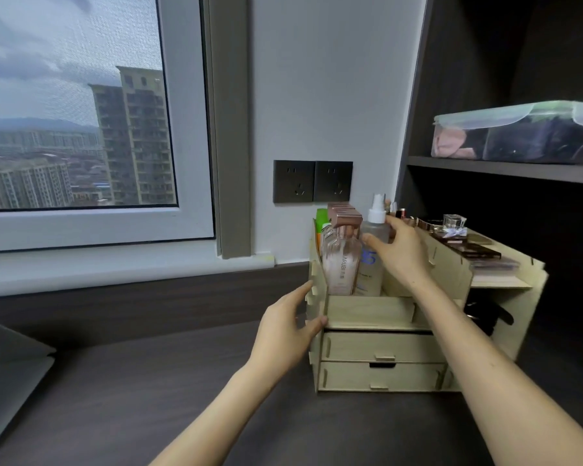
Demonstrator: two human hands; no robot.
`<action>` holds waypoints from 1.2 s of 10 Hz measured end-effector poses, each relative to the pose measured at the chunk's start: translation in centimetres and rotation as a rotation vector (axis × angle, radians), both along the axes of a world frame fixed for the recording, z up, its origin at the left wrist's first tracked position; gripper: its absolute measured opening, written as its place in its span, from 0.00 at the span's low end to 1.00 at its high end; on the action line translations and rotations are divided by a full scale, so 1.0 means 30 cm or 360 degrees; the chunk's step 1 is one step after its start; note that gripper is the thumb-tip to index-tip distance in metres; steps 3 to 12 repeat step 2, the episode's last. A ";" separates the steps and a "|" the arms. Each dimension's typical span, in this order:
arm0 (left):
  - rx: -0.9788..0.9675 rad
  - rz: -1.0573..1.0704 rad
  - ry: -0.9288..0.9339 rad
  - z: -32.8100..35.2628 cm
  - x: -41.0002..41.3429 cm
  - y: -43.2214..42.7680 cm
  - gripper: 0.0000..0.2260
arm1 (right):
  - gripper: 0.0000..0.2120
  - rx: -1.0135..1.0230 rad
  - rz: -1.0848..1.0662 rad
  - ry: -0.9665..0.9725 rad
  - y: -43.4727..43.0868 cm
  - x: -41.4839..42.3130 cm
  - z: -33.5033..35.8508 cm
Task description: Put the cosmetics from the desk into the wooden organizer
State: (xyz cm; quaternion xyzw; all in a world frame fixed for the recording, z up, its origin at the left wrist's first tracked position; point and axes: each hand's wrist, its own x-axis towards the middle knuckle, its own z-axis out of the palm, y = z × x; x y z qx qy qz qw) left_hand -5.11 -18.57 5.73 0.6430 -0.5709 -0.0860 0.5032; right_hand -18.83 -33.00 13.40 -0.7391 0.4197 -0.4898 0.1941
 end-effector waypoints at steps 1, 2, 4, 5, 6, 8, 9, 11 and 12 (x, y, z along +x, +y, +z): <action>0.0041 0.0003 0.0013 -0.013 -0.012 -0.016 0.28 | 0.22 0.0004 0.0056 -0.0018 -0.006 -0.008 -0.007; 0.0083 0.0004 0.0032 -0.022 -0.023 -0.027 0.29 | 0.25 0.0043 0.0122 -0.0074 -0.004 -0.022 -0.019; 0.0083 0.0004 0.0032 -0.022 -0.023 -0.027 0.29 | 0.25 0.0043 0.0122 -0.0074 -0.004 -0.022 -0.019; 0.0083 0.0004 0.0032 -0.022 -0.023 -0.027 0.29 | 0.25 0.0043 0.0122 -0.0074 -0.004 -0.022 -0.019; 0.0083 0.0004 0.0032 -0.022 -0.023 -0.027 0.29 | 0.25 0.0043 0.0122 -0.0074 -0.004 -0.022 -0.019; 0.0083 0.0004 0.0032 -0.022 -0.023 -0.027 0.29 | 0.25 0.0043 0.0122 -0.0074 -0.004 -0.022 -0.019; 0.0083 0.0004 0.0032 -0.022 -0.023 -0.027 0.29 | 0.25 0.0043 0.0122 -0.0074 -0.004 -0.022 -0.019; 0.0083 0.0004 0.0032 -0.022 -0.023 -0.027 0.29 | 0.25 0.0043 0.0122 -0.0074 -0.004 -0.022 -0.019; 0.0083 0.0004 0.0032 -0.022 -0.023 -0.027 0.29 | 0.25 0.0043 0.0122 -0.0074 -0.004 -0.022 -0.019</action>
